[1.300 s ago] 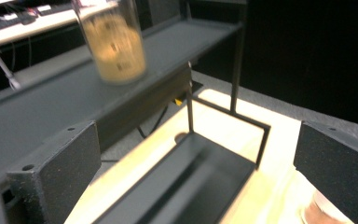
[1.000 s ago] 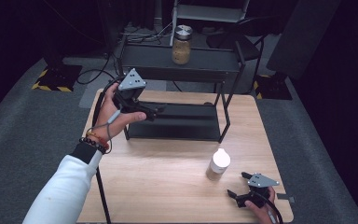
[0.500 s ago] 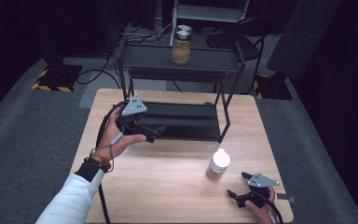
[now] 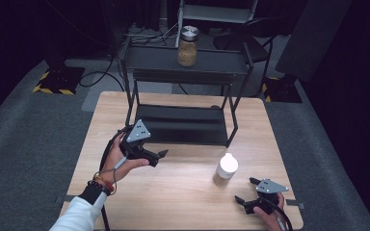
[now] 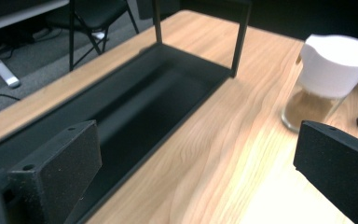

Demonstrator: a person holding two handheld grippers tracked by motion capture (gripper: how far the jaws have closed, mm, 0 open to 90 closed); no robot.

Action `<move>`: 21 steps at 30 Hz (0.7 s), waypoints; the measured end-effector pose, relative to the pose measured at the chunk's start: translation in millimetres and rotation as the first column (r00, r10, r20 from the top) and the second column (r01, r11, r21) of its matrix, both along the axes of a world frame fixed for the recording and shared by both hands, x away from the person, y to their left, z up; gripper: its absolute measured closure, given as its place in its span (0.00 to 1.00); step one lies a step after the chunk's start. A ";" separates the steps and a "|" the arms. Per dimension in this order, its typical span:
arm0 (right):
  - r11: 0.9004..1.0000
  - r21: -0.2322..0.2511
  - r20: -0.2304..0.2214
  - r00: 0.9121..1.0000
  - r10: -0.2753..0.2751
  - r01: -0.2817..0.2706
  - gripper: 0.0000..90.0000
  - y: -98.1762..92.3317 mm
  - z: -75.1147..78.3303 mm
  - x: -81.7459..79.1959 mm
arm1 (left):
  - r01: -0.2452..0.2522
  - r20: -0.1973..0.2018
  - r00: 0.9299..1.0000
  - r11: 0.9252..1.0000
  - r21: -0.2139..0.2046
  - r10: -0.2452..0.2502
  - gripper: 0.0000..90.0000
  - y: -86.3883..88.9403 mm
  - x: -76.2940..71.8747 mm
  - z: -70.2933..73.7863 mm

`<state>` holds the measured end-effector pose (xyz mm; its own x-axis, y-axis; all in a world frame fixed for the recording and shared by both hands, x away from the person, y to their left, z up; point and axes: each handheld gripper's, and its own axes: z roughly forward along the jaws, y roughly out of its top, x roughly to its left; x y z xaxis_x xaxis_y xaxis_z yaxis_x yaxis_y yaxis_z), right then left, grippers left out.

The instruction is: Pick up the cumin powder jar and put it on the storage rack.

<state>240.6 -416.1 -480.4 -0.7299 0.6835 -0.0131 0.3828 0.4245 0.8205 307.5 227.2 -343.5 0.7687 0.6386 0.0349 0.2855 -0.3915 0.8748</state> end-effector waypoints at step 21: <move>1.000 0.000 0.000 1.000 0.000 0.000 0.00 0.0 0.0 0.0 | 0.020 -0.069 0.997 0.999 0.036 -0.018 0.00 -5.9 -15.9 -72.4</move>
